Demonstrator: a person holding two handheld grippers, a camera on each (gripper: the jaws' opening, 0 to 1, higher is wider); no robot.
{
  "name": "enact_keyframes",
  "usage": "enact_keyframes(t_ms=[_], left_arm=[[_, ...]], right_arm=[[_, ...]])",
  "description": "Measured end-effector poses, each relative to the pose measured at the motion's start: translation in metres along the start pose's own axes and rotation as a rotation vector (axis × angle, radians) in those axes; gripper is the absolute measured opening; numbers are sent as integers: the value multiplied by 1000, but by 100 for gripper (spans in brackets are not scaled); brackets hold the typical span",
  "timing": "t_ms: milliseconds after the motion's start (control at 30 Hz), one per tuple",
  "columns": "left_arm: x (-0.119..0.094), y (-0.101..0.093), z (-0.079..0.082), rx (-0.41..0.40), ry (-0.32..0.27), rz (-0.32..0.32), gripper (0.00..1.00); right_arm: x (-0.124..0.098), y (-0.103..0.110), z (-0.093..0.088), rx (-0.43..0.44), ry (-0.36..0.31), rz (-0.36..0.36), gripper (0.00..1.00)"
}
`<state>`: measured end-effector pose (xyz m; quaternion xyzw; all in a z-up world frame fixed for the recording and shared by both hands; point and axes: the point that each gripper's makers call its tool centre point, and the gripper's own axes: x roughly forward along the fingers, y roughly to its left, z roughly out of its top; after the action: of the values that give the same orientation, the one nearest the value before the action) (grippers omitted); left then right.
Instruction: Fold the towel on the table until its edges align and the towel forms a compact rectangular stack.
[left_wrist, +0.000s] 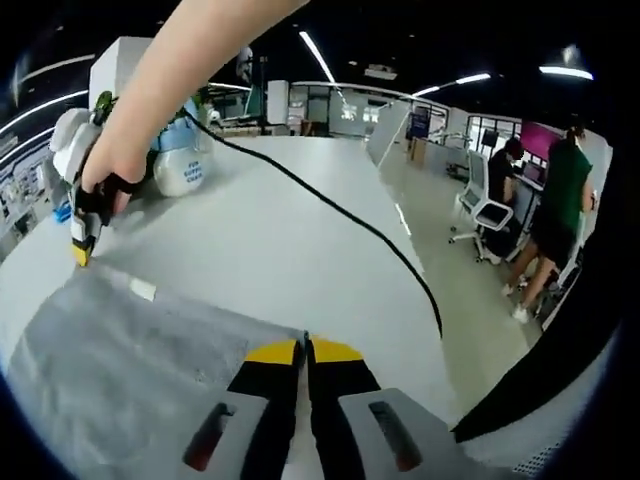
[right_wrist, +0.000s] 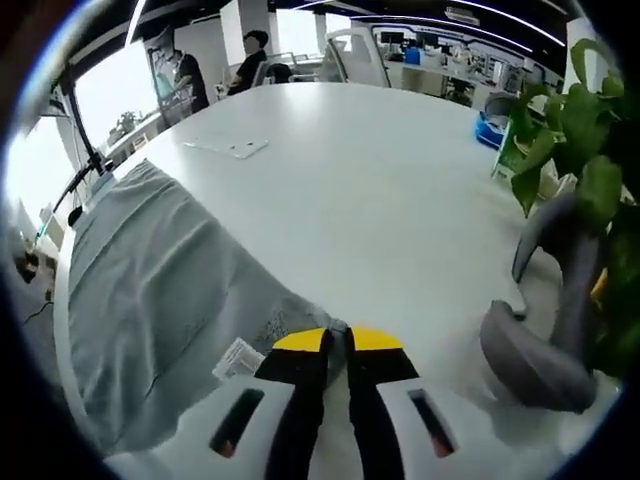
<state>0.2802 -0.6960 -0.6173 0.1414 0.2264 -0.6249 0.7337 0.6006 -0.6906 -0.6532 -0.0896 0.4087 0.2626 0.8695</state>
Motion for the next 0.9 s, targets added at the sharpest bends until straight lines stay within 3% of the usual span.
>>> enact_keyframes(t_ms=[133, 200, 300, 500, 733, 900], left_arm=[[-7, -2, 32, -71, -83, -17, 2], [-10, -5, 40, -57, -96, -22, 2], [-14, -10, 48, -52, -108, -27, 2], [-21, -20, 63, -70, -146, -48, 2], [-33, -40, 93, -102, -236, -80, 2], [-42, -52, 109, -111, -265, -94, 2]], right_arm=[[-8, 5, 3, 9, -21, -1, 4], [-10, 7, 6, 18, -34, 13, 3], [-18, 7, 7, 17, -43, 16, 3], [-43, 4, 15, 176, -146, 38, 3], [-79, 9, 24, 218, -234, 67, 3], [-106, 11, 34, 246, -298, 76, 3]])
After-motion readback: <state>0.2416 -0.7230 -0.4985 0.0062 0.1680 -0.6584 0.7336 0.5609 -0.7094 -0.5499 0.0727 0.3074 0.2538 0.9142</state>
